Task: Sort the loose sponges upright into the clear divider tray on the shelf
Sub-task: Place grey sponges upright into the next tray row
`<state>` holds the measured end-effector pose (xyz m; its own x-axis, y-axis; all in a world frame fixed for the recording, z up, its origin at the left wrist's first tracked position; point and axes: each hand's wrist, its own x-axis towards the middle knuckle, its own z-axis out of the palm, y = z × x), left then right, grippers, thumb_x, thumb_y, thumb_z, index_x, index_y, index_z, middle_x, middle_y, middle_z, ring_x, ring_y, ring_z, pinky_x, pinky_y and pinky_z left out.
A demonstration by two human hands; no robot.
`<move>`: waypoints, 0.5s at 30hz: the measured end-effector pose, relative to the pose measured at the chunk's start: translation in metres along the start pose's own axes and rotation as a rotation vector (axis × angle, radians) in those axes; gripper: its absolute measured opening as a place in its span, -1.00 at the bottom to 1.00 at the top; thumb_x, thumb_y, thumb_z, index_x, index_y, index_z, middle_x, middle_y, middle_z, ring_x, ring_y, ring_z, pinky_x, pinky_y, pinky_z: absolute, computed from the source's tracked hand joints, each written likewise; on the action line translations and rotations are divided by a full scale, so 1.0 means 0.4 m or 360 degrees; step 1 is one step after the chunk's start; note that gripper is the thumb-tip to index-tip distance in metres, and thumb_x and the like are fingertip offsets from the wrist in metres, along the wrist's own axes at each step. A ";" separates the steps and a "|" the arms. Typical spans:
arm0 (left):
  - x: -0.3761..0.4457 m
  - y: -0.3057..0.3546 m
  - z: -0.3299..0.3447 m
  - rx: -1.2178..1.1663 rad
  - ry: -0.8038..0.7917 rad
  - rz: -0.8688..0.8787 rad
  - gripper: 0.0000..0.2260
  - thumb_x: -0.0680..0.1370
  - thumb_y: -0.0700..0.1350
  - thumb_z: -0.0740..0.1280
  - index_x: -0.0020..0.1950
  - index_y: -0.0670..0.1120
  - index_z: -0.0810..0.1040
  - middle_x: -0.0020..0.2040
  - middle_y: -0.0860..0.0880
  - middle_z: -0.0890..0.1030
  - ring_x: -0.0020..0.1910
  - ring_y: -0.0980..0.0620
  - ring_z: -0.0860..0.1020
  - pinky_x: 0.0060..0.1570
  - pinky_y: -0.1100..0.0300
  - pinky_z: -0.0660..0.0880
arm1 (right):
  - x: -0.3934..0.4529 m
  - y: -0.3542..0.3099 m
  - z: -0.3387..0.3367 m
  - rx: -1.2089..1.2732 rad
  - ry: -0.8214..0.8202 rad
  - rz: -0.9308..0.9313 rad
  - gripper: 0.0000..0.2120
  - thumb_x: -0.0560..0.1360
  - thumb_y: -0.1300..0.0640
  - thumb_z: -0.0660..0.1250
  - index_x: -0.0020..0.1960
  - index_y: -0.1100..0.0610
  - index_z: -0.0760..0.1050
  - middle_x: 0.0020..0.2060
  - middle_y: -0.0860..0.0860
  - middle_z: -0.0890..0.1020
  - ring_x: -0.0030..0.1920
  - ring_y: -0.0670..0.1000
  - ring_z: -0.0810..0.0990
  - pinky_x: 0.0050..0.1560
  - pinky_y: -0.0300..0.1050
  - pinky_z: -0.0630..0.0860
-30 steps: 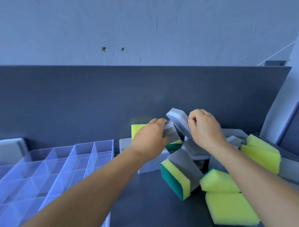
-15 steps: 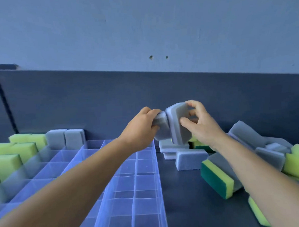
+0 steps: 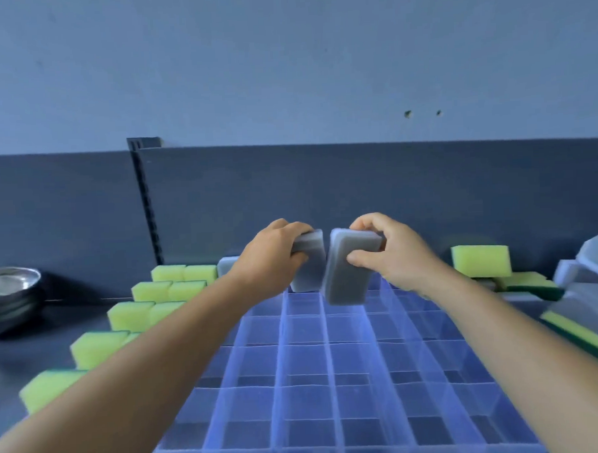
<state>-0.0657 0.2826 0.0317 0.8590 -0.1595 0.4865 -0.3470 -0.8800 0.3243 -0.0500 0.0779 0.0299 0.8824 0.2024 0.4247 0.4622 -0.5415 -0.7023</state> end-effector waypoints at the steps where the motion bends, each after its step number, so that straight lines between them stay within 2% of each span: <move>1: -0.006 -0.029 -0.016 0.0022 0.0008 -0.0004 -0.66 0.54 -0.14 0.27 0.31 0.03 0.46 0.12 -0.02 0.51 0.12 -0.07 0.49 0.12 0.06 0.46 | 0.002 -0.016 0.025 0.0017 0.0014 0.0015 -0.74 0.39 0.11 0.45 0.00 -0.10 0.46 -0.03 -0.07 0.56 -0.25 -0.06 0.49 -0.35 -0.19 0.42; 5: -0.030 -0.139 -0.074 0.0053 0.0014 -0.0074 -0.66 0.51 -0.16 0.30 0.28 0.03 0.47 0.16 -0.01 0.56 0.13 -0.06 0.50 0.11 0.03 0.47 | 0.011 -0.069 0.109 0.0022 0.0051 0.0053 -0.75 0.41 0.12 0.43 0.03 -0.06 0.46 0.00 -0.08 0.54 -0.22 -0.07 0.49 -0.31 -0.22 0.37; 10: -0.046 -0.246 -0.106 0.0080 -0.0049 -0.0180 -0.67 0.52 -0.17 0.29 0.27 0.03 0.48 0.12 -0.03 0.54 0.09 -0.09 0.49 0.07 0.06 0.47 | 0.038 -0.101 0.193 -0.0024 0.0060 0.0088 -0.76 0.42 0.13 0.40 0.03 -0.04 0.44 0.02 -0.05 0.52 -0.20 -0.06 0.48 -0.36 -0.24 0.32; 13: -0.049 -0.288 -0.103 0.0118 -0.0152 -0.0210 -0.67 0.52 -0.16 0.30 0.29 0.01 0.48 0.16 -0.04 0.54 0.15 -0.10 0.49 0.09 0.09 0.45 | 0.058 -0.104 0.240 -0.0086 -0.0003 0.0081 -0.73 0.43 0.12 0.38 0.09 -0.05 0.42 0.09 -0.04 0.50 -0.06 0.01 0.50 -0.31 -0.24 0.38; 15: -0.051 -0.305 -0.093 0.0147 -0.0229 -0.0222 -0.67 0.53 -0.15 0.31 0.30 0.00 0.47 0.18 -0.04 0.54 0.16 -0.09 0.49 0.06 0.13 0.43 | 0.072 -0.102 0.267 -0.0123 -0.0062 0.0088 -0.67 0.45 0.12 0.37 0.17 -0.07 0.40 0.13 -0.04 0.46 -0.03 0.03 0.50 -0.32 -0.27 0.40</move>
<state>-0.0550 0.4099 0.0125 0.9434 -0.0900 0.3192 -0.1912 -0.9341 0.3016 -0.0341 0.1931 0.0096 0.9099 0.2010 0.3630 0.4058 -0.6139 -0.6771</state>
